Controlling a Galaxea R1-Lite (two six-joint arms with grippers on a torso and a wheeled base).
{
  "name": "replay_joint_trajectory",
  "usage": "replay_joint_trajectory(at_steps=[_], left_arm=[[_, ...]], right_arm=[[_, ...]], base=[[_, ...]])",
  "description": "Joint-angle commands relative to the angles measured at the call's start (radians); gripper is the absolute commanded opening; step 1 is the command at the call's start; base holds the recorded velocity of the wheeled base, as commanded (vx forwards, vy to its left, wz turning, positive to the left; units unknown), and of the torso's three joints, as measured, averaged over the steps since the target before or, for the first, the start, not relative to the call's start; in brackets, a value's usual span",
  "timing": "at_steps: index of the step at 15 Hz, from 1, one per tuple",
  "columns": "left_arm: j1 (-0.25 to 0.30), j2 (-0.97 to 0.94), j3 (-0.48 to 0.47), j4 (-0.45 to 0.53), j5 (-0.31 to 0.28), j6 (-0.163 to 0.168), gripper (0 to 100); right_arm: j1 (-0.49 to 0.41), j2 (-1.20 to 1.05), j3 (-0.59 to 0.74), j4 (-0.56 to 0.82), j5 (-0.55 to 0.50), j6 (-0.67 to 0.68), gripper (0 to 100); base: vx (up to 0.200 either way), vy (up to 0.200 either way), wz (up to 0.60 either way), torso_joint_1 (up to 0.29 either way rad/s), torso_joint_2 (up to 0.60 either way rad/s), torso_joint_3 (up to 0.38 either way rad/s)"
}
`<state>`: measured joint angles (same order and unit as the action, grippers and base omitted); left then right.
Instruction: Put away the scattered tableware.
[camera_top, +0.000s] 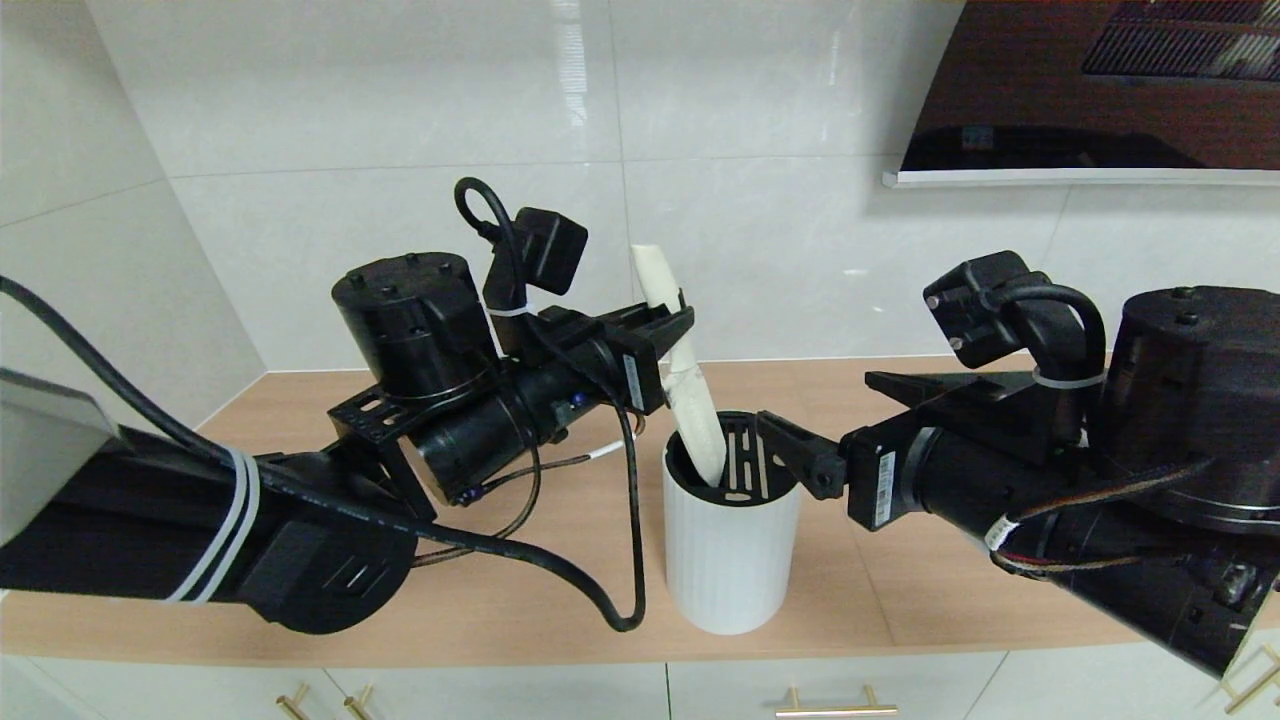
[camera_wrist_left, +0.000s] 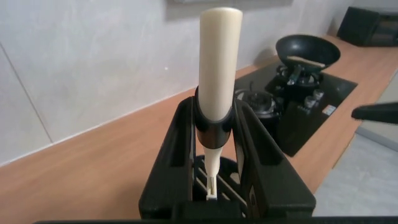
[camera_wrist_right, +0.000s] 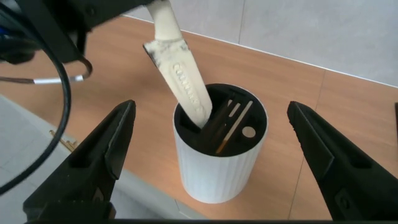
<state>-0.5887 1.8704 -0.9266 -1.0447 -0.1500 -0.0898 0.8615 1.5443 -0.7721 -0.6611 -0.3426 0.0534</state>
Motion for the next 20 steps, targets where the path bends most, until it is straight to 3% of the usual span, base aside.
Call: replay_joint_trajectory(at_steps=[1,4,20], left_arm=[[-0.005,0.021,0.005,0.0,0.0,0.007,0],[-0.019,0.064,0.005,0.0,0.001,0.036,0],[-0.065,0.165,0.003,-0.023,0.024,0.05,0]], right_arm=[[0.001,0.007,-0.001,0.0,-0.001,0.0,100],[0.001,0.014,0.001,-0.002,0.0,0.0,100],[0.001,0.014,0.001,-0.002,0.0,0.0,100]], base=[[0.0,0.0,0.0,0.0,0.0,0.0],[0.0,0.0,0.0,0.0,0.0,0.0],[0.0,0.0,0.0,0.0,0.0,0.0]])
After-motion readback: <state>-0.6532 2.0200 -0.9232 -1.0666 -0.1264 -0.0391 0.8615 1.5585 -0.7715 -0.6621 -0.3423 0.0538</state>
